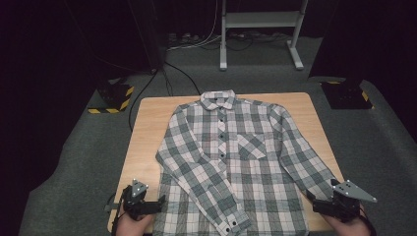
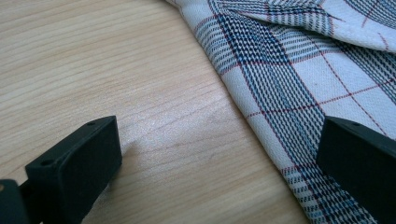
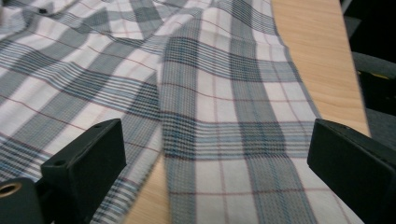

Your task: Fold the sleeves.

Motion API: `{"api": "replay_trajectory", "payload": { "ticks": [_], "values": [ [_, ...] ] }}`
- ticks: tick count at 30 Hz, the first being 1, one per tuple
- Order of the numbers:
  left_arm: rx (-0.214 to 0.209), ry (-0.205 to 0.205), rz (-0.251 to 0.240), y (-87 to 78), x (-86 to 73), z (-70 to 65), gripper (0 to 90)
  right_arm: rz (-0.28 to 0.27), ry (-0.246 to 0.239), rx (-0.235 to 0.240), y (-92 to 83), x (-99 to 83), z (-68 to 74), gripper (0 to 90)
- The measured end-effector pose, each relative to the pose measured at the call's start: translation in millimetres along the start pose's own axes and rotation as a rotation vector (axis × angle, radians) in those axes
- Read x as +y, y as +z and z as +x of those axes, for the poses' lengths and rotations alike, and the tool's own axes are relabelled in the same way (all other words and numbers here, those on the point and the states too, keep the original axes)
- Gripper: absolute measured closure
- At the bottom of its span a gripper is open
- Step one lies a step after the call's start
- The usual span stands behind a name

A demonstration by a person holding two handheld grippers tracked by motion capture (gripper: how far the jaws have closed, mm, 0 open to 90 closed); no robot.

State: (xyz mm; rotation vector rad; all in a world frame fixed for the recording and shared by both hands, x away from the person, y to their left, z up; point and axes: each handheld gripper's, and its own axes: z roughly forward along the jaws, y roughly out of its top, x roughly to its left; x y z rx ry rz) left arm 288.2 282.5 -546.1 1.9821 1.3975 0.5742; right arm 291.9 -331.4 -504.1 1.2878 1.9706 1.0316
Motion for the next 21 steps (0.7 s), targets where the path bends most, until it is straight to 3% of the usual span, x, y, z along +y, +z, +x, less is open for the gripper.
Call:
{"api": "replay_trajectory", "payload": {
  "ticks": [9, 21],
  "values": [
    [-0.001, -0.001, 0.000, 0.0, 0.0, -0.1, 0.2, 0.037, 0.063, -0.034, 0.6, -9.8, -16.3, 7.7],
    [-0.002, 0.001, 0.000, 0.0, 0.0, -0.2, 0.2, 0.134, 0.168, -0.143, 1.9, -26.3, -38.3, 17.7]
  ]
}}
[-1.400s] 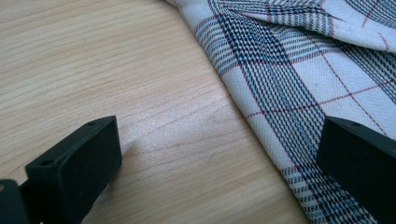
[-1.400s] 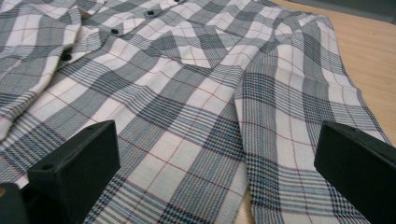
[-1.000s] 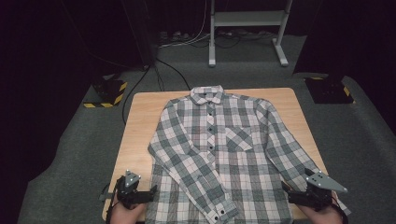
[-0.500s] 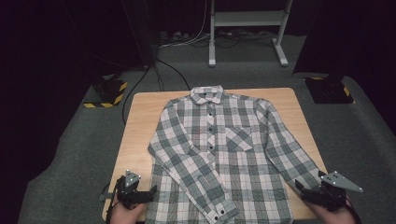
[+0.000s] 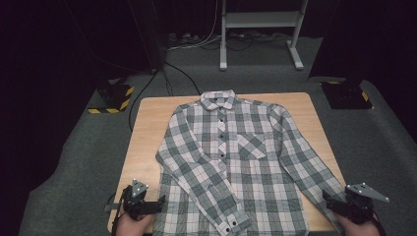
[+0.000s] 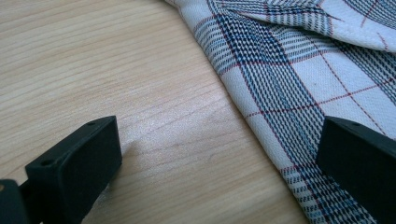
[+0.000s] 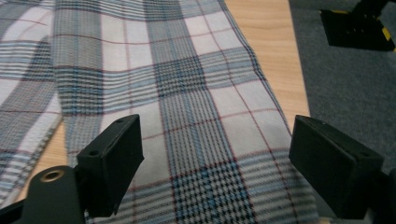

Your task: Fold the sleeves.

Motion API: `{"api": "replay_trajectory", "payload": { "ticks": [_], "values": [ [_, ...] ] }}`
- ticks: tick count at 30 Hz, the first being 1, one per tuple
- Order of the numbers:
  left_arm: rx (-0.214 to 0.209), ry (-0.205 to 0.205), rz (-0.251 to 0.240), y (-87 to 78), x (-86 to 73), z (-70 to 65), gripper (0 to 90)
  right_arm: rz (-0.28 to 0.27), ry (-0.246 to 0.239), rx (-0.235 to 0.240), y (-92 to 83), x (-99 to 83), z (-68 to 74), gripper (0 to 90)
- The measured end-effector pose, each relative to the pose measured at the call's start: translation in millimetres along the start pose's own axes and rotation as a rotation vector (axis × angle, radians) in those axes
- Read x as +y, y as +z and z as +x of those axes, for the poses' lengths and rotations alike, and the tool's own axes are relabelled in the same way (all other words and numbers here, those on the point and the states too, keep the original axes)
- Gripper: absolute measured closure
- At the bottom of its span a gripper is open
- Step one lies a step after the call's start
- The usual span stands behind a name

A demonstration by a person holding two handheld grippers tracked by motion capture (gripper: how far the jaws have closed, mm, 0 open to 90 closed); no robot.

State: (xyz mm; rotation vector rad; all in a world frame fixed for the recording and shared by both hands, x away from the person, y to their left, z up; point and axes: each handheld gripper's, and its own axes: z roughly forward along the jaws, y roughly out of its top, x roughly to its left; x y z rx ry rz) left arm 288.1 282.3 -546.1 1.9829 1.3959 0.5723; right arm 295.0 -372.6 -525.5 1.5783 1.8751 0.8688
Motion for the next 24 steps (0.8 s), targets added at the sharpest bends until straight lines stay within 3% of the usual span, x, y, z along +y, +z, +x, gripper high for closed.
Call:
{"api": "replay_trajectory", "payload": {
  "ticks": [9, 11, 12, 13, 14, 15, 16, 18, 24],
  "values": [
    [-0.004, 0.005, -0.002, 0.3, 0.2, -0.5, 0.2, 0.037, 0.023, -0.026, 6.9, -6.6, -4.6, 24.1],
    [-0.004, 0.005, -0.002, 0.3, 0.2, -0.5, 0.2, 0.031, 0.016, -0.027, 7.4, -7.8, -4.4, 33.2],
    [-0.004, 0.005, -0.002, 0.3, 0.2, -0.5, 0.2, 0.031, 0.016, -0.027, 7.4, -7.8, -4.4, 33.2],
    [-0.005, 0.005, -0.002, 0.3, 0.2, -0.6, 0.2, 0.026, 0.014, -0.026, 7.0, -8.3, -4.2, 39.8],
    [-0.005, 0.005, -0.002, 0.3, 0.2, -0.6, 0.2, 0.026, 0.014, -0.026, 7.0, -8.3, -4.2, 39.8],
    [-0.005, 0.006, -0.002, 0.3, 0.2, -0.6, 0.2, 0.019, 0.013, -0.017, 6.3, -8.8, -3.8, 47.1],
    [-0.005, 0.006, -0.002, 0.3, 0.2, -0.6, 0.2, 0.019, 0.013, -0.017, 6.3, -8.8, -3.8, 47.1],
    [-0.006, 0.007, -0.002, 0.3, 0.2, -0.7, 0.2, 0.018, 0.011, -0.010, 5.2, -8.7, -2.8, 57.9],
    [-0.007, 0.008, -0.002, 0.3, 0.2, -0.8, 0.2, 0.006, 0.012, 0.006, 5.0, -9.2, -1.2, 73.2]
  ]
}}
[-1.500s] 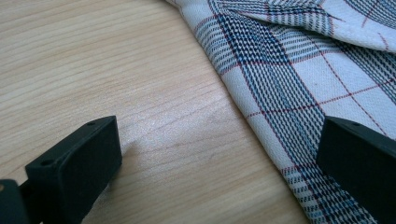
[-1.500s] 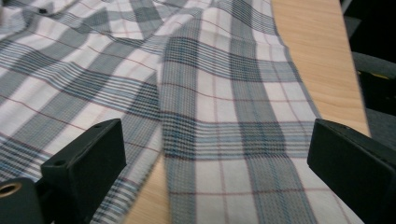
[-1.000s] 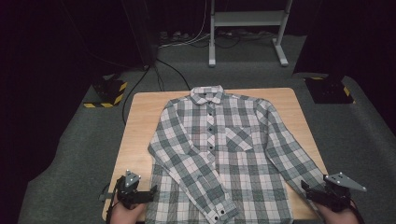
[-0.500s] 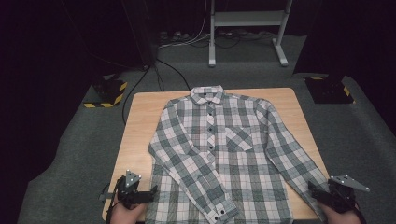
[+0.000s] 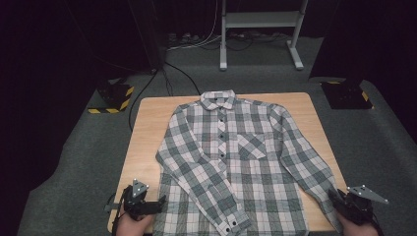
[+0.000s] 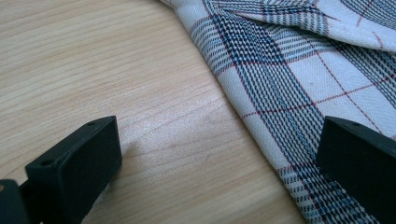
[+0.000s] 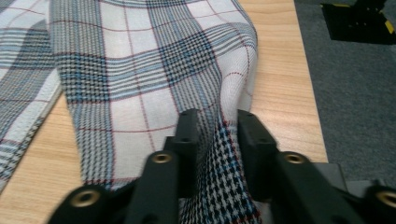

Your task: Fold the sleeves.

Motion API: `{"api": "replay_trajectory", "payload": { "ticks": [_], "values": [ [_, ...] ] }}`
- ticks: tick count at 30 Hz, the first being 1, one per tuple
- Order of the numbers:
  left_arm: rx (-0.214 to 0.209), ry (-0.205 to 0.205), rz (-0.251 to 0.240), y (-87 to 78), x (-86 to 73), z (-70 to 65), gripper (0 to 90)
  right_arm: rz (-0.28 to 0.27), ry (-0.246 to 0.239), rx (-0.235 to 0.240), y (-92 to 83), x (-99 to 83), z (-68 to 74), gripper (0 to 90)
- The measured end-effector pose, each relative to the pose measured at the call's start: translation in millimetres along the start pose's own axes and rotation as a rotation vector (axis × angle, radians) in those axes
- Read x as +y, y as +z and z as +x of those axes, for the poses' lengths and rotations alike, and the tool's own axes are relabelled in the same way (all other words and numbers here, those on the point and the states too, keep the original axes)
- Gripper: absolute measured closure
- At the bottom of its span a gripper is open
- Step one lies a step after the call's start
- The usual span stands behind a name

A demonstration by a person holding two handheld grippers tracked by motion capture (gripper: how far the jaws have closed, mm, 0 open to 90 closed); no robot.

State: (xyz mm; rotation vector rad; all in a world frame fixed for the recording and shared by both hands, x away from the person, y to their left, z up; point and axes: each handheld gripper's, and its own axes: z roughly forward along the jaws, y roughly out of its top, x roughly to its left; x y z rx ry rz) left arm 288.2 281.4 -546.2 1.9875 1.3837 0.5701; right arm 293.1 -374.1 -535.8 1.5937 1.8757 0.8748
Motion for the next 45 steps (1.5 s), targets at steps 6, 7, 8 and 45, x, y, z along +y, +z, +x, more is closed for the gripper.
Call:
{"api": "replay_trajectory", "payload": {
  "ticks": [6, 7, 8, 45],
  "values": [
    [-0.001, 0.001, 0.000, 0.0, 0.0, 0.0, 0.2, -0.052, 0.014, 0.004, -6.3, 2.7, 0.9, 82.7],
    [-0.001, 0.001, 0.000, 0.0, 0.0, 0.0, 0.2, -0.075, 0.028, 0.015, -9.2, 3.9, 1.0, 83.4],
    [-0.001, 0.001, 0.000, 0.0, 0.0, 0.0, 0.2, -0.075, 0.028, 0.015, -9.2, 3.9, 1.0, 83.4],
    [-0.004, 0.005, 0.002, 0.0, 0.1, 0.1, 0.2, -0.249, -0.014, 0.109, -32.6, 26.0, 46.1, 82.1]
  ]
}}
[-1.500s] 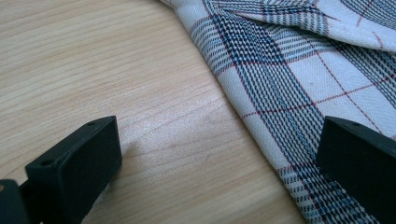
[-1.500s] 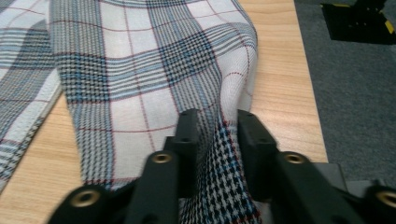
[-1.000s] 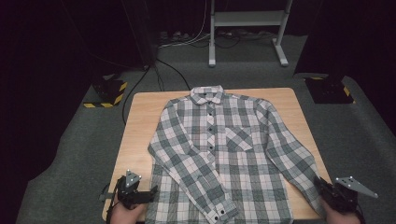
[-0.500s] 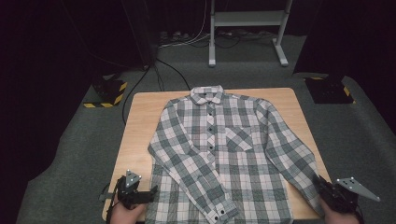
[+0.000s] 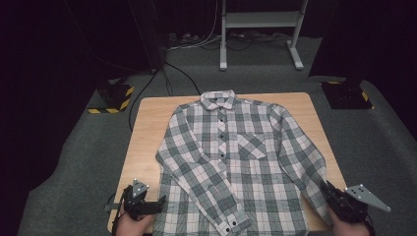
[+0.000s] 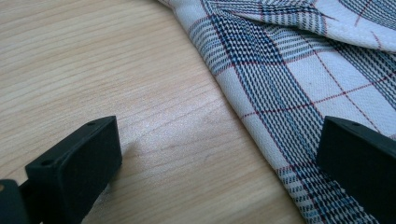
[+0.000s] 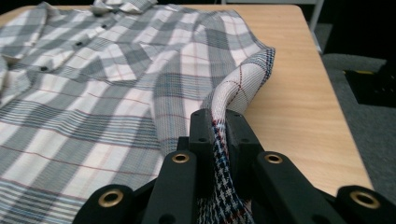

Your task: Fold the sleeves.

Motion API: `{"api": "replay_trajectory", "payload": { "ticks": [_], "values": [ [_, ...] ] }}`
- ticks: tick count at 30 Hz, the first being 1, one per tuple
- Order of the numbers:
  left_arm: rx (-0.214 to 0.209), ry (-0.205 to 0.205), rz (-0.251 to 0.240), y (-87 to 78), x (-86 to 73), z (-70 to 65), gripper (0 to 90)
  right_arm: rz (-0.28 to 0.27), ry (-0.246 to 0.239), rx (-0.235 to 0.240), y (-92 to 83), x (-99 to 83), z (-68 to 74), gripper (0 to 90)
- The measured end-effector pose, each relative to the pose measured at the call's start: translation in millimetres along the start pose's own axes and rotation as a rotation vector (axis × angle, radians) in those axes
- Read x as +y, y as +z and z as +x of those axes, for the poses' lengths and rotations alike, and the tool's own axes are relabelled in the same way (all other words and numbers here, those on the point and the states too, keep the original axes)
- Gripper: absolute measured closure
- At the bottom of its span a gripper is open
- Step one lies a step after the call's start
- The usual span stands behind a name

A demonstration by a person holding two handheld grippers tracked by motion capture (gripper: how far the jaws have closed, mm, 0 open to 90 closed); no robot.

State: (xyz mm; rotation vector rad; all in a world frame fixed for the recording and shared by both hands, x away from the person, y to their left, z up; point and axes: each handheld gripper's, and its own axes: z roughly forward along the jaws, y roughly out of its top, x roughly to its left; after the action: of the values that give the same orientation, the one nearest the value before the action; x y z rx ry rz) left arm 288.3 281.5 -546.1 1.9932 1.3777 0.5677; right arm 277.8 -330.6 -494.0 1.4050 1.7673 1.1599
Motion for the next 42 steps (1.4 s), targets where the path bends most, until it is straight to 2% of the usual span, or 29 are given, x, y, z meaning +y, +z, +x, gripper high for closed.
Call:
{"api": "replay_trajectory", "payload": {
  "ticks": [1, 6, 16, 24, 29, 42],
  "values": [
    [0.000, 0.000, 0.000, 0.0, 0.0, 0.0, 0.2, 0.000, 0.000, 0.000, 0.0, 0.0, 0.0, 82.1],
    [0.000, 0.000, 0.000, 0.0, 0.0, 0.0, 0.2, -0.030, -0.026, 0.032, 3.6, 7.7, 18.5, 82.1],
    [-0.006, 0.006, 0.001, 0.2, 0.3, -0.1, 0.2, -0.038, -0.044, 0.051, 9.8, 16.4, 39.7, 81.8],
    [-0.011, 0.009, 0.001, 0.3, 0.3, -0.4, 0.2, -0.066, -0.058, 0.066, 15.2, 20.6, 59.0, 81.9],
    [-0.011, 0.012, 0.002, 0.2, 0.4, -0.2, 0.2, -0.059, -0.079, 0.112, 20.2, 20.7, 72.2, 82.3],
    [-0.012, 0.013, 0.001, 0.2, 0.4, -0.1, 0.3, -0.056, -0.106, 0.172, 30.5, 22.0, 95.7, 82.3]
  ]
}}
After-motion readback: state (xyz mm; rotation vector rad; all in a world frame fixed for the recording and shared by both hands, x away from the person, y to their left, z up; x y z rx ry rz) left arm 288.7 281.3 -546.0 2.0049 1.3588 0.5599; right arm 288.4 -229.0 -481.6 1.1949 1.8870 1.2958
